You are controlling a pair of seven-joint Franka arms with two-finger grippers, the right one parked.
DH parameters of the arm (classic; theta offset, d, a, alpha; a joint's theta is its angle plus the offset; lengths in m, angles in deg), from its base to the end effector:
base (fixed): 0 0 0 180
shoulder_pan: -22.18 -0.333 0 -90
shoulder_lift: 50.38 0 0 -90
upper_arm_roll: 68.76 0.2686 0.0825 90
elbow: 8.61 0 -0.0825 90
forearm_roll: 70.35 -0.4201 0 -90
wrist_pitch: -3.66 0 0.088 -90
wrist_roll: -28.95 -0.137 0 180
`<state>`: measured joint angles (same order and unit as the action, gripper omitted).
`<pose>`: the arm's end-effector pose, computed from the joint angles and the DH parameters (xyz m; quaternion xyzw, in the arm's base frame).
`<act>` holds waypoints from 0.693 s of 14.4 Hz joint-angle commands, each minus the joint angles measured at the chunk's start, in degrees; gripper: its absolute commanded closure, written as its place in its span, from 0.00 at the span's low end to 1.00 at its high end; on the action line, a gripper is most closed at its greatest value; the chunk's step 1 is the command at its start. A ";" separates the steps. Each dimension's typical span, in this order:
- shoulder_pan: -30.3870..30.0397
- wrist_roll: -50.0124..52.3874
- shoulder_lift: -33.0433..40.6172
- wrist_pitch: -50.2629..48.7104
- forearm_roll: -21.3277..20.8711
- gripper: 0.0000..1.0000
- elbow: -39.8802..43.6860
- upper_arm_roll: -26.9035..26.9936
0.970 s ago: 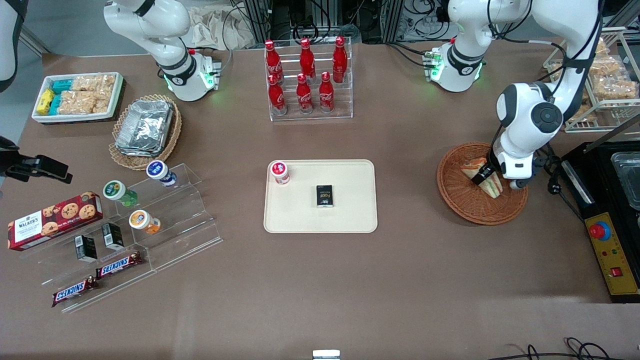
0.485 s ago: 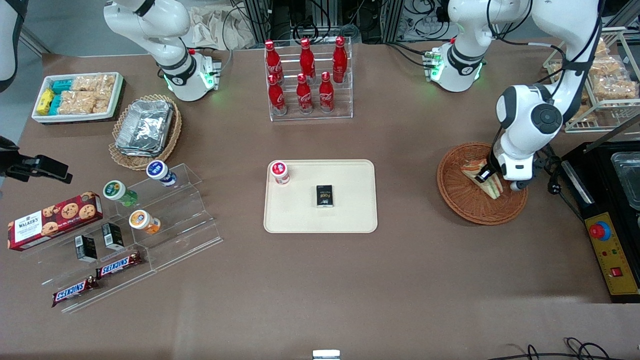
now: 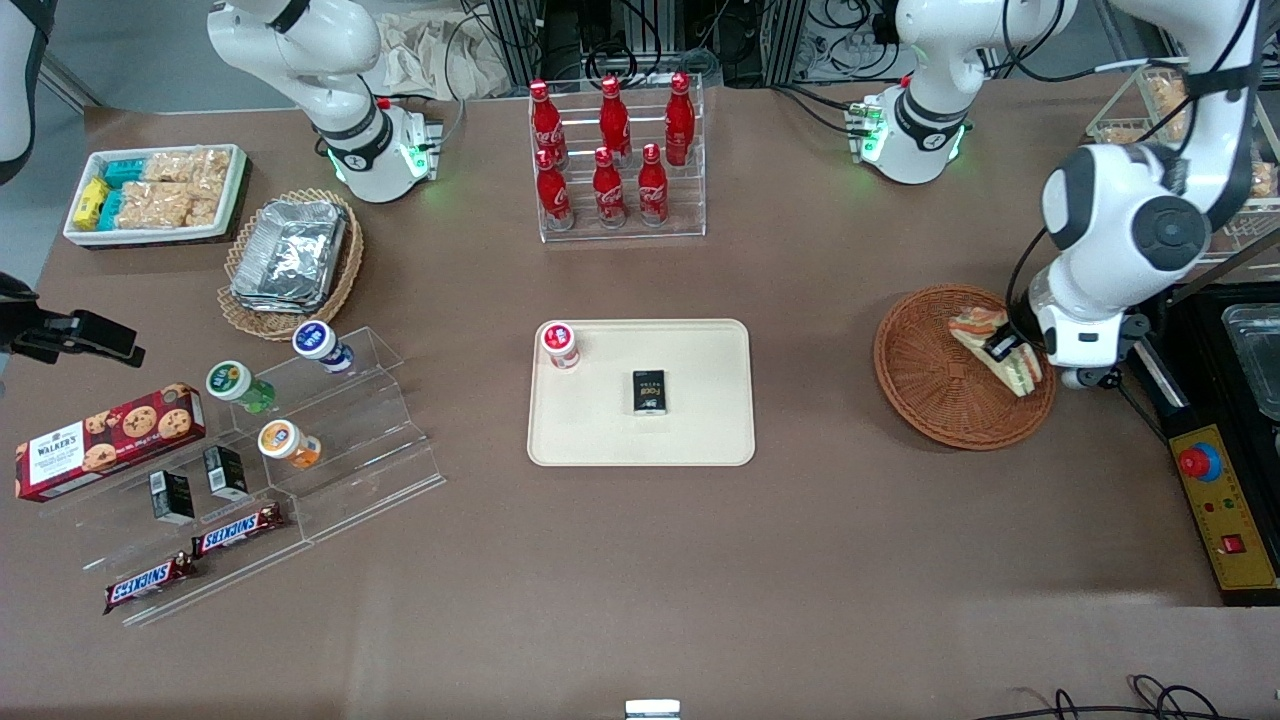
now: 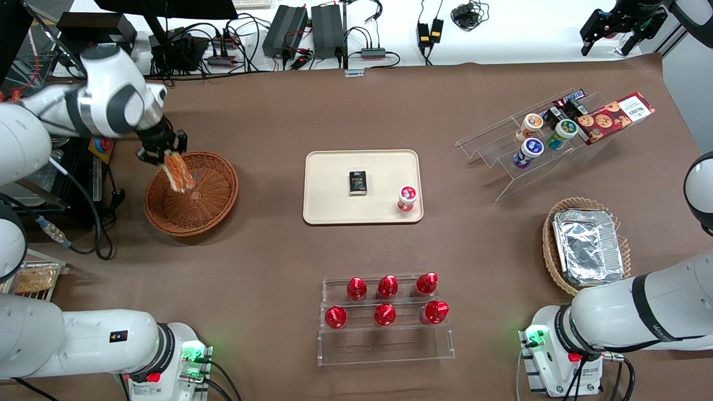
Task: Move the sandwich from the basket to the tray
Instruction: 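Lift the sandwich out of the basket with the left gripper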
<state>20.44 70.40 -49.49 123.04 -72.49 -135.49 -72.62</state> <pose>0.5381 -0.0170 0.2765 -0.9433 -0.3264 0.0475 0.0365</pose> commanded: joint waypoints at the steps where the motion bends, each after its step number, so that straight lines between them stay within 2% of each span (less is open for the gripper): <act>1: 0.16 -6.71 -1.85 -10.89 -0.41 1.00 10.84 -2.28; 3: 0.16 -10.33 -2.03 -16.53 -0.50 1.00 16.21 -6.84; 7: 0.07 -9.73 -4.31 -17.52 0.73 1.00 23.16 -17.82; 9: 0.16 -9.37 -6.42 -15.77 4.75 1.00 23.44 -21.44; 10: 0.16 -9.20 -7.64 -12.98 5.47 1.00 23.18 -23.45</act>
<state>21.17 61.36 -53.12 107.99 -69.15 -114.48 -93.17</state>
